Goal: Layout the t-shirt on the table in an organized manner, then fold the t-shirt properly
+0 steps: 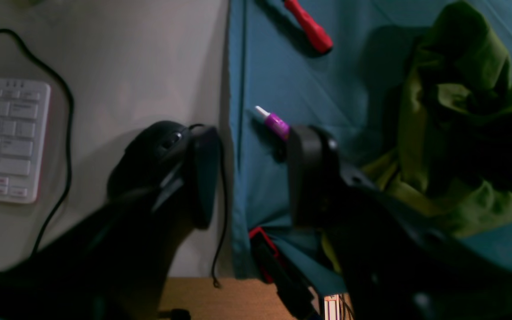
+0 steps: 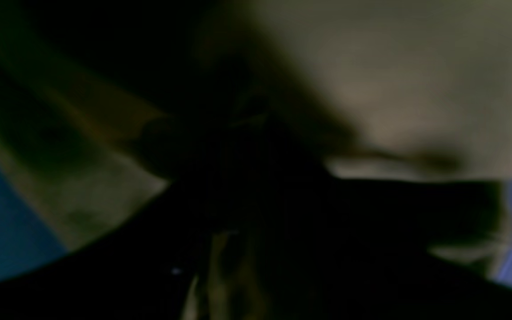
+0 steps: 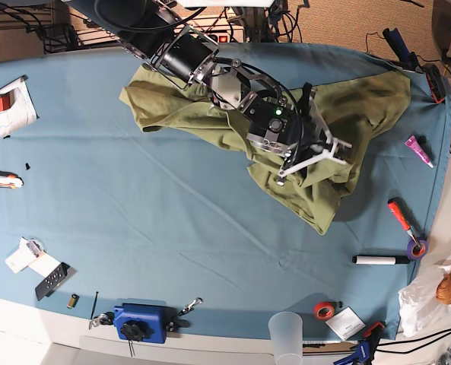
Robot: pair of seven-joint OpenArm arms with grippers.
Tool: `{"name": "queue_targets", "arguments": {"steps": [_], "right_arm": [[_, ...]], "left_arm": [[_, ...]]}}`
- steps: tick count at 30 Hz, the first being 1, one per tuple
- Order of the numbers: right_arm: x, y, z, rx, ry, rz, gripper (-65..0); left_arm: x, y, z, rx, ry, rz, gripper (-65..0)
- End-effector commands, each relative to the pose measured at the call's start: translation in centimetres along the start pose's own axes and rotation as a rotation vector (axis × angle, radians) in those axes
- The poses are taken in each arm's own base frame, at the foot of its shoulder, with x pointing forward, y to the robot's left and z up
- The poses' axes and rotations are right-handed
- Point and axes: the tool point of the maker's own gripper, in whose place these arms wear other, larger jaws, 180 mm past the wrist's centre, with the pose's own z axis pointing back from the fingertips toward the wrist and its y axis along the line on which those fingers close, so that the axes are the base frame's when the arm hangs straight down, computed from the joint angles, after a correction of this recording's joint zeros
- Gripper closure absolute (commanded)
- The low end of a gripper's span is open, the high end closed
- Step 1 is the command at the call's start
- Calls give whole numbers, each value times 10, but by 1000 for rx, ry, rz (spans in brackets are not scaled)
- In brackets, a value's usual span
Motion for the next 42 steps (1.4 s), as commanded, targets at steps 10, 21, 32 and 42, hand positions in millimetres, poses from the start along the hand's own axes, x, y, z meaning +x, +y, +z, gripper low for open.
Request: {"name": "queue_targets", "arguments": {"steps": [10,21,32,42], "right_arm": [[57,-55,57,-162,-237,-104,-235],[-21,-122,61,-119,-158,-466,-235],[-55,-121,65,29,-163,-620,-235],[-100,-131,75,24,-111,-625,-235]], "left_arm": [[18,0,6,0,-46,-33,-262],[18,0,6,0,-47,-34,-262],[18,0,6,0,-46,-33,-262],[18,0,6,0,-46,-34,-262]]}}
